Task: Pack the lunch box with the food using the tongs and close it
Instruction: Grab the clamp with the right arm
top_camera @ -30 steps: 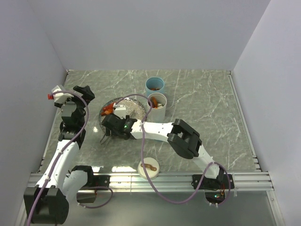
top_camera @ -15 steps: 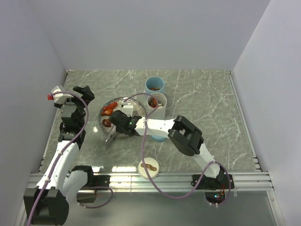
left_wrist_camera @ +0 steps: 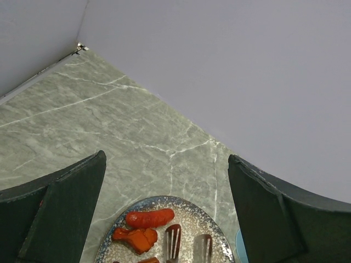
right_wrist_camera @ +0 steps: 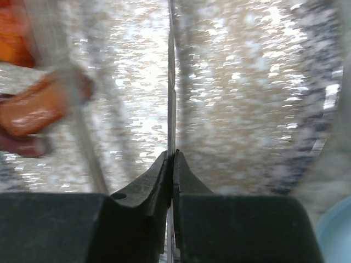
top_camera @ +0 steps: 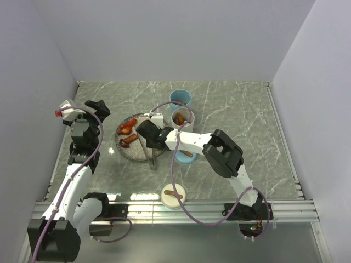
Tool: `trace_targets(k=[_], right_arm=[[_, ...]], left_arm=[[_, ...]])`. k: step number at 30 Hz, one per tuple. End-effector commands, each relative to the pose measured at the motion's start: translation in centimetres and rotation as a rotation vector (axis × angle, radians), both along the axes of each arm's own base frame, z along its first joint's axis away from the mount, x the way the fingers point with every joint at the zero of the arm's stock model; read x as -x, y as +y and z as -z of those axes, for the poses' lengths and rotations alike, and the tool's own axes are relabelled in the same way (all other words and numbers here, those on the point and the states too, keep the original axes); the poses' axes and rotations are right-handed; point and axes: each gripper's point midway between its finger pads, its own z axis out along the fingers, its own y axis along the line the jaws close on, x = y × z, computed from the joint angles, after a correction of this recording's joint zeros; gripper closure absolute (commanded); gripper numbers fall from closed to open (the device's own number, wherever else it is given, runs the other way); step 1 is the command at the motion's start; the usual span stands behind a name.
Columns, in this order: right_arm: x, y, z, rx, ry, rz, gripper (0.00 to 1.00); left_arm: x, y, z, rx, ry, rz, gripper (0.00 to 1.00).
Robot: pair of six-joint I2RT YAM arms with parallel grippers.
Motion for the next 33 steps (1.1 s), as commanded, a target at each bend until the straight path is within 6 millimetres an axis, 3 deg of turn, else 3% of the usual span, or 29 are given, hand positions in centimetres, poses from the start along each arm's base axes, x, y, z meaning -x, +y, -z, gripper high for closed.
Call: trace_targets(k=[1, 10, 21, 24, 27, 28, 33], right_arm=[[-1.5, -2.5, -2.6, 0.123, -0.023, -0.034, 0.92], [-3.8, -4.1, -3.4, 0.251, -0.053, -0.039, 0.93], [-5.1, -4.4, -2.1, 0.304, -0.086, -0.047, 0.93], [-5.0, -4.4, -2.4, 0.275, -0.108, -0.072, 0.85], [-4.3, -4.4, -2.9, 0.245, -0.124, -0.112, 0.67], [-4.4, -4.4, -3.8, 0.229, -0.139, -0.114, 0.61], [-4.1, -4.8, -5.8, 0.202, -0.201, -0.131, 0.51]], left_arm=[[0.1, 0.3, -0.4, -0.005, -0.02, -0.012, 0.01], [-0.2, 0.2, -0.2, -0.007, -0.012, -0.005, 0.01], [-0.3, -0.1, -0.2, -0.005, -0.011, 0.014, 0.01], [-0.3, -0.3, -0.2, -0.004, -0.012, 0.022, 0.01], [-0.3, -0.3, -0.2, -0.004, -0.009, 0.02, 0.01], [-0.3, -0.3, -0.3, -0.004, -0.012, 0.023, 0.01], [-0.3, -0.2, -0.2, -0.004, -0.008, 0.017, 0.01]])
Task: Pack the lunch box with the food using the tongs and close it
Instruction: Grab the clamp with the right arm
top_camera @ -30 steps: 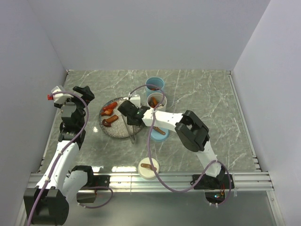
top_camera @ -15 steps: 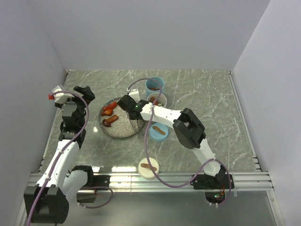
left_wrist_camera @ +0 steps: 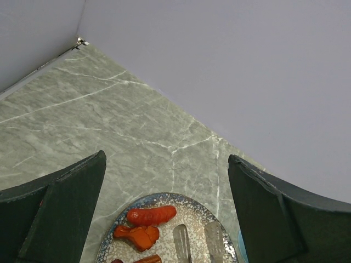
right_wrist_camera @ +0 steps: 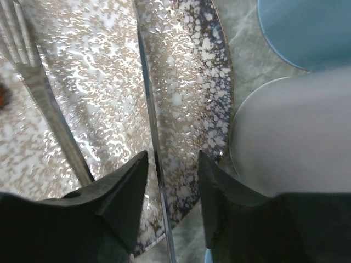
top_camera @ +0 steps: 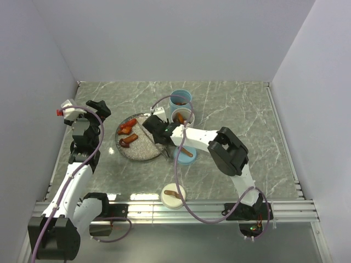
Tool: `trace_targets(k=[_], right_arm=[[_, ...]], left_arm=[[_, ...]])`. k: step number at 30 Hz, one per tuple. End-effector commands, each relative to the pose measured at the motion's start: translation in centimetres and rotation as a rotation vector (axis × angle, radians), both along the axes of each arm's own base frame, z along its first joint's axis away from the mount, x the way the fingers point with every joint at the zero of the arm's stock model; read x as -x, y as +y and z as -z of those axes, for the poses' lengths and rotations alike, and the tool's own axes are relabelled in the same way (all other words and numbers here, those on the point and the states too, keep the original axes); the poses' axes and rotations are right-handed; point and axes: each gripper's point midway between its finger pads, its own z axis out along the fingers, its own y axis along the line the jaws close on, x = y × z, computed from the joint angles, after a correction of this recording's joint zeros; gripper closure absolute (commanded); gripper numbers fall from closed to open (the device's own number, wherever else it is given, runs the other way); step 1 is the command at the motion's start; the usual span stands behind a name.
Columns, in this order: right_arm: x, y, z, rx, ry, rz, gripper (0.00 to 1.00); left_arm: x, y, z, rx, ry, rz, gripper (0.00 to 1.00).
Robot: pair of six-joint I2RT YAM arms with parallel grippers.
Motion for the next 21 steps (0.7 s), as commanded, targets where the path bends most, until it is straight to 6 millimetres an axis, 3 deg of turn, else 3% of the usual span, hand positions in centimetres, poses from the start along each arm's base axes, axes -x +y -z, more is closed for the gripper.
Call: trace_targets(k=[1, 6, 7, 10, 21], right_arm=[[-0.8, 0.9, -6.5, -0.128, -0.133, -0.03, 0.49], [0.2, 1.7, -8.8, -0.214, -0.185, -0.134, 0.41], [0.4, 1.8, -9.7, -0.234, -0.197, -0.157, 0.33], [1.6, 2.9, -9.9, -0.262, -0.182, -0.281, 0.19], [3.0, 3.8, -5.6, -0.244, -0.108, -0.388, 0.17]], left_arm=[[0.0, 0.0, -0.9, -0.003, -0.027, 0.006, 0.0], [0.1, -0.1, -1.0, 0.0, -0.036, 0.009, 0.01], [0.1, -0.1, -1.0, 0.0, -0.036, 0.013, 0.01], [0.2, -0.4, -1.1, -0.002, -0.044, 0.029, 0.01], [0.6, -1.3, -1.6, -0.022, -0.081, 0.084, 0.0]])
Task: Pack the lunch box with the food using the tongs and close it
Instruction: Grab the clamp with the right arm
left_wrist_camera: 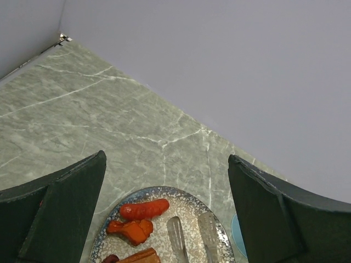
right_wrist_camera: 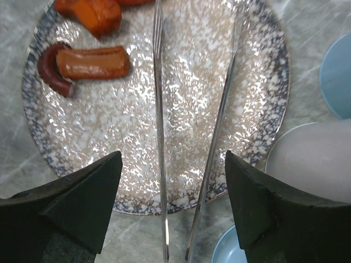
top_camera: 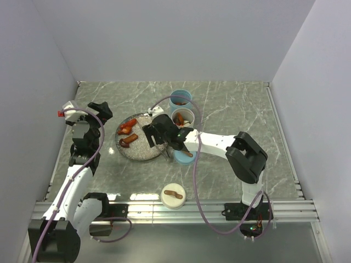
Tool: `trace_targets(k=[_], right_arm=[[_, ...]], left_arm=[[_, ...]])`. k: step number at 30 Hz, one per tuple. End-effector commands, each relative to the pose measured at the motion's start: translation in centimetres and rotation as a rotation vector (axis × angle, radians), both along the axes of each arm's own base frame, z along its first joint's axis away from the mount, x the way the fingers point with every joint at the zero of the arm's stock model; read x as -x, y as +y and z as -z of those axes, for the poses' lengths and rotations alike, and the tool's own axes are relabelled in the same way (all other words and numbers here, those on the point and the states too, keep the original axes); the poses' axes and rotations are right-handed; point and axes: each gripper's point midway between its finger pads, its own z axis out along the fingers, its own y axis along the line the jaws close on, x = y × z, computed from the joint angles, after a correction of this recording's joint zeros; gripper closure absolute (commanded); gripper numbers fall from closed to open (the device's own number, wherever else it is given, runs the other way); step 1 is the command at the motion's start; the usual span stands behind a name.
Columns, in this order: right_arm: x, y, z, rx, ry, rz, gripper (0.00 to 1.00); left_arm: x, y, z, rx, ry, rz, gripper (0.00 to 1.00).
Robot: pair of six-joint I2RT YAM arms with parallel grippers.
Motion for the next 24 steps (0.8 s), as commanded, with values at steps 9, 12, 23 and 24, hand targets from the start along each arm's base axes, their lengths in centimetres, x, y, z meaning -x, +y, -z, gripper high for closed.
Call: trace_targets(k=[9, 12, 23, 24], right_arm=[[0.5, 1.0, 4.2, 0.052, 0.039, -0.062, 0.18], [0.4, 0.7, 5.0, 0.083, 0.039, -0.046, 0.19], [0.1, -0.3, 5.9, 0.164, -0.004, 0.007, 0.5], [0.1, -0.4, 5.7, 0.164, -0.01, 0.011, 0.55]], left_arm=[[0.2, -0.2, -1.7, -0.016, -0.06, 0.02, 0.01], [0.2, -0.1, -1.7, -0.015, -0.057, 0.016, 0.01], [0.1, -0.1, -1.4, -0.013, -0.051, 0.011, 0.01], [0.1, 0.0, -1.5, -0.013, -0.053, 0.01, 0.01]])
